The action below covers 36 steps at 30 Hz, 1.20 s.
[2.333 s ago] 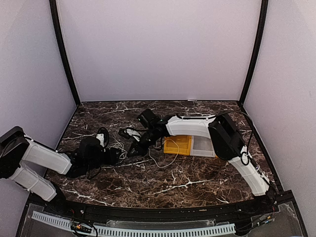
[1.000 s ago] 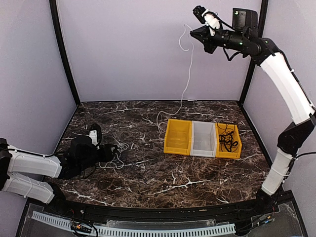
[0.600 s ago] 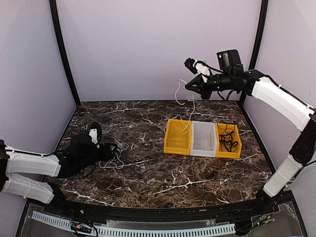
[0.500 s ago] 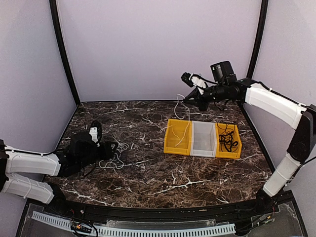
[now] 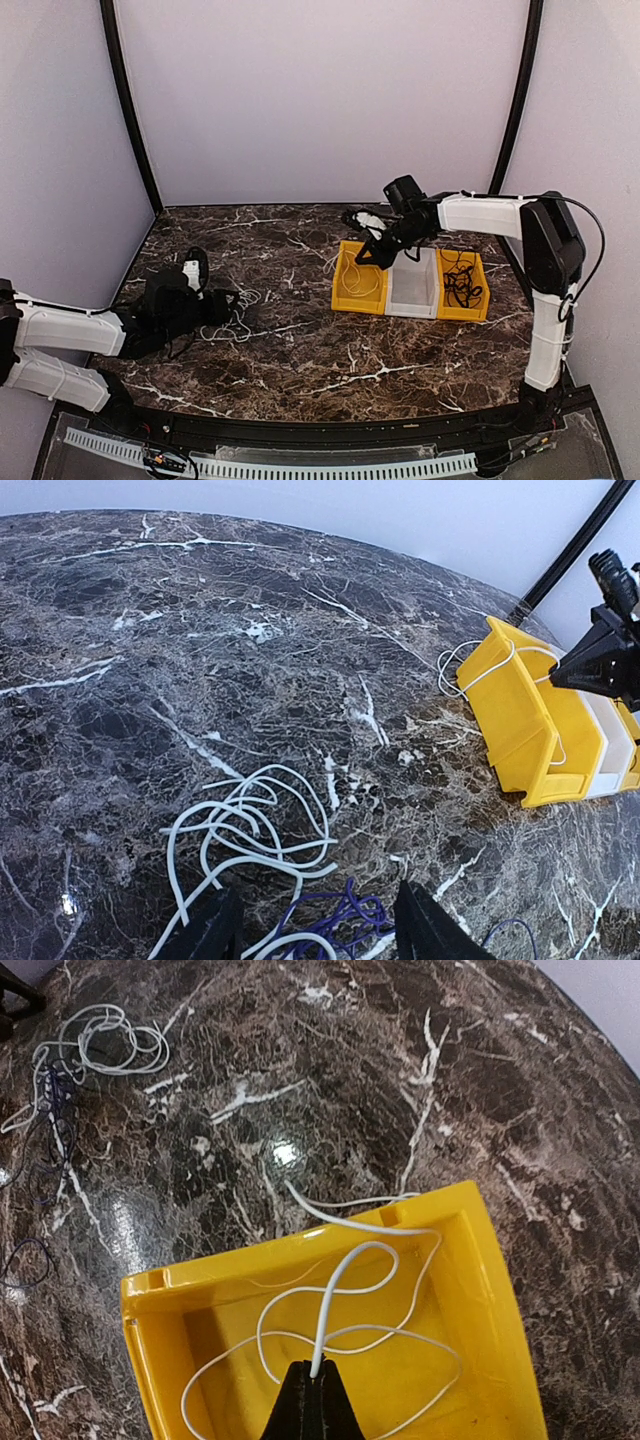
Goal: Untangle the cables
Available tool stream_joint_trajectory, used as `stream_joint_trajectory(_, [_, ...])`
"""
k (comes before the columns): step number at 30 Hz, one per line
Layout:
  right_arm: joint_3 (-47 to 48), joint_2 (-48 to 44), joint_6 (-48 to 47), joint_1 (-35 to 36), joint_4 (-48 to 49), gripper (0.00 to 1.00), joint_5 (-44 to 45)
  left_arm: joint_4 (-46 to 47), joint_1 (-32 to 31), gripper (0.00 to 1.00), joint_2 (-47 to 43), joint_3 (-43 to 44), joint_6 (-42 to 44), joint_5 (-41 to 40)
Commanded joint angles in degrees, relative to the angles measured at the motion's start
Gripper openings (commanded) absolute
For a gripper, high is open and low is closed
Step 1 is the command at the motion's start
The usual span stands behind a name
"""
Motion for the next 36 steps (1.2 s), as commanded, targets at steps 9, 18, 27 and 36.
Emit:
stream_joint_trajectory(9, [7.88, -1.94, -7.55, 6.96, -12.16, 0.42, 15.73, 2.41, 0.12, 0.56, -0.42, -1.68, 1.21, -0.39])
stream_joint_trajectory(18, [33.52, 14.8, -16.2, 11.37, -23.27, 0.4, 22.29, 4.74, 0.09, 0.56, 3.31, -0.26, 0.47, 2.62])
stream_joint_trajectory(27, [46.69, 25.0, -26.12, 15.98, -31.11, 0.36, 34.86, 6.5, -0.14, 0.56, 1.36, -3.82, -2.12, 2.7])
stream_joint_trajectory(36, [47.64, 28.96, -29.23, 17.61, -32.8, 0.37, 42.8, 8.4, -0.15, 0.56, 0.6, -6.45, -3.42, 3.11])
